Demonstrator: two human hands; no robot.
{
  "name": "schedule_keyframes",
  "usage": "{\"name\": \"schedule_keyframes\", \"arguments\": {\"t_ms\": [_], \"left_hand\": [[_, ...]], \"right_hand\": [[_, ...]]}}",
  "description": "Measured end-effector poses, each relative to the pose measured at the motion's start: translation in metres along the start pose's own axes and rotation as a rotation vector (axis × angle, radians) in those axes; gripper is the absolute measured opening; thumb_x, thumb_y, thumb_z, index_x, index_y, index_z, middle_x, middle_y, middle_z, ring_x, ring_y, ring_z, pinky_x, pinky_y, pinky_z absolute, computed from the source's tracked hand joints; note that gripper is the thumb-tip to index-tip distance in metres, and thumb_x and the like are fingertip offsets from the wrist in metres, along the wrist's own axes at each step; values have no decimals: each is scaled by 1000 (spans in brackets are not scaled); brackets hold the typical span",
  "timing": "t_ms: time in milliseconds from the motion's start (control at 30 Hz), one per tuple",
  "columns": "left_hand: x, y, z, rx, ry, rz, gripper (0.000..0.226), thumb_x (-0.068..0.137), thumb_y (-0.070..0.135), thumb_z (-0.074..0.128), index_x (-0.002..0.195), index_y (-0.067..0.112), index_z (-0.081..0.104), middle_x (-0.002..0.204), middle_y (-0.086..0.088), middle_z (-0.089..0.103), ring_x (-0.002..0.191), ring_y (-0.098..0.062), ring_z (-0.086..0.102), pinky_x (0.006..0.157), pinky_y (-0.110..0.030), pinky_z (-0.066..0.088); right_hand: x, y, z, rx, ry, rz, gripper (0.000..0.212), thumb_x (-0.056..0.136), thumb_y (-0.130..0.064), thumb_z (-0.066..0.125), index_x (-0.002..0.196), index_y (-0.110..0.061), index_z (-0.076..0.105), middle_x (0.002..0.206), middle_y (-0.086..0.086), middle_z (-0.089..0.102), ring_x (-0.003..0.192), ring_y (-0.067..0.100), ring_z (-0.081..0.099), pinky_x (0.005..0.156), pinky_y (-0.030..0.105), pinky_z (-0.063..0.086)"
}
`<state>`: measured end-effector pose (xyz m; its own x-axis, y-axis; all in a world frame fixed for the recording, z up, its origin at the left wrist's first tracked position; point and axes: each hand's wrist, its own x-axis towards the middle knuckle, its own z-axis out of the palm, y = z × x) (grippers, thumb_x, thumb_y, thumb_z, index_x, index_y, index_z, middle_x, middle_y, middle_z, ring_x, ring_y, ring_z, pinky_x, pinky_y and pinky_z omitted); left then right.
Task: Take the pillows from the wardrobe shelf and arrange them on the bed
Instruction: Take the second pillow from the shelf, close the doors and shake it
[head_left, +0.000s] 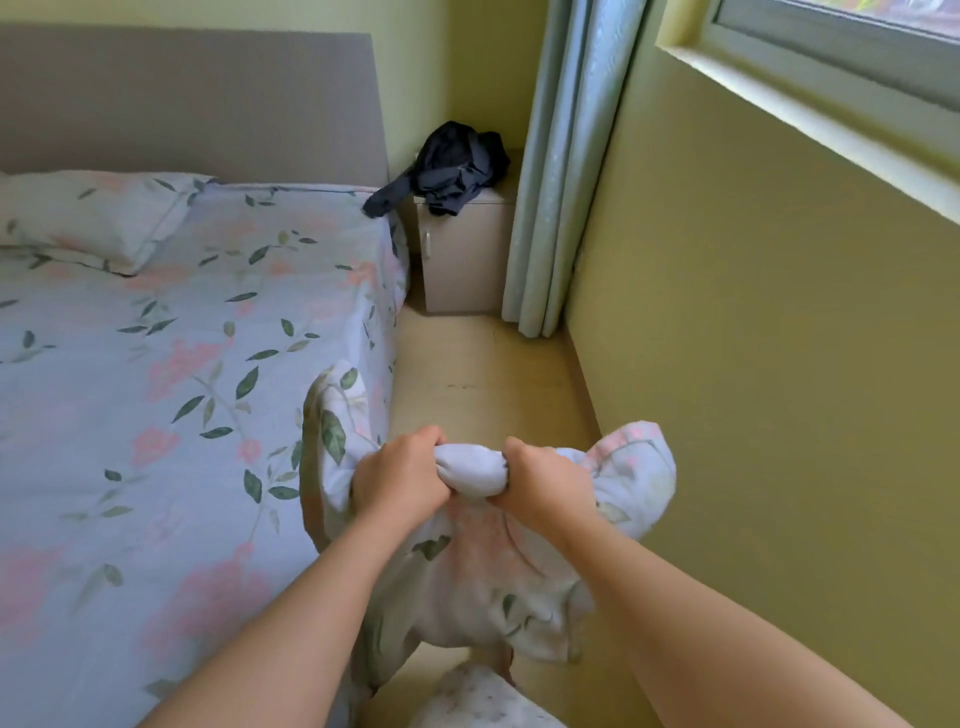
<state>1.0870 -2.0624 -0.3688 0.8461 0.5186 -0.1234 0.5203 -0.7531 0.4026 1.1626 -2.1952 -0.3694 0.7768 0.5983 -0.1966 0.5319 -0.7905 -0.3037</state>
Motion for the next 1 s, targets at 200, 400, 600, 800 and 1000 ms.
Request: {"name": "schedule_keyframes", "arguments": {"t_ms": [200, 400, 600, 800, 1000], "left_hand": [[128, 3, -37, -5, 77, -98, 22, 74, 22, 57, 97, 25, 57, 97, -5, 67, 91, -30, 61, 68, -30, 45], [245, 13, -68, 70, 146, -164, 27, 73, 20, 56, 99, 26, 57, 98, -4, 69, 95, -30, 62, 76, -31, 41], [349, 11, -77, 134, 223, -158, 25, 74, 24, 57, 98, 27, 58, 99, 0, 67, 95, -26, 62, 79, -34, 41], [474, 8, -95, 115, 259, -168, 26, 73, 29, 60, 98, 26, 58, 102, 0, 65, 94, -28, 62, 75, -31, 39], [588, 28, -121, 45, 193, -208, 28, 73, 29, 57, 101, 22, 57, 94, -5, 69, 87, -31, 63, 63, -30, 45]], "right_hand": [[145, -10, -49, -22, -35, -178, 29, 81, -35, 59, 81, -21, 35, 100, 9, 67, 92, 31, 63, 54, 28, 31], [265, -18, -87, 2, -16, -239, 26, 84, -33, 55, 90, -17, 36, 96, 11, 68, 88, 33, 63, 57, 32, 35], [376, -16, -111, 18, -33, -261, 18, 83, -33, 53, 96, -20, 53, 101, 5, 67, 94, 29, 62, 63, 30, 39], [506, -22, -141, 0, -10, -307, 26, 85, -32, 51, 108, -21, 59, 108, 4, 67, 101, 28, 61, 70, 31, 41], [613, -14, -184, 26, 26, -322, 15, 85, -27, 53, 95, -18, 60, 99, 3, 68, 93, 27, 61, 63, 28, 36]]}}
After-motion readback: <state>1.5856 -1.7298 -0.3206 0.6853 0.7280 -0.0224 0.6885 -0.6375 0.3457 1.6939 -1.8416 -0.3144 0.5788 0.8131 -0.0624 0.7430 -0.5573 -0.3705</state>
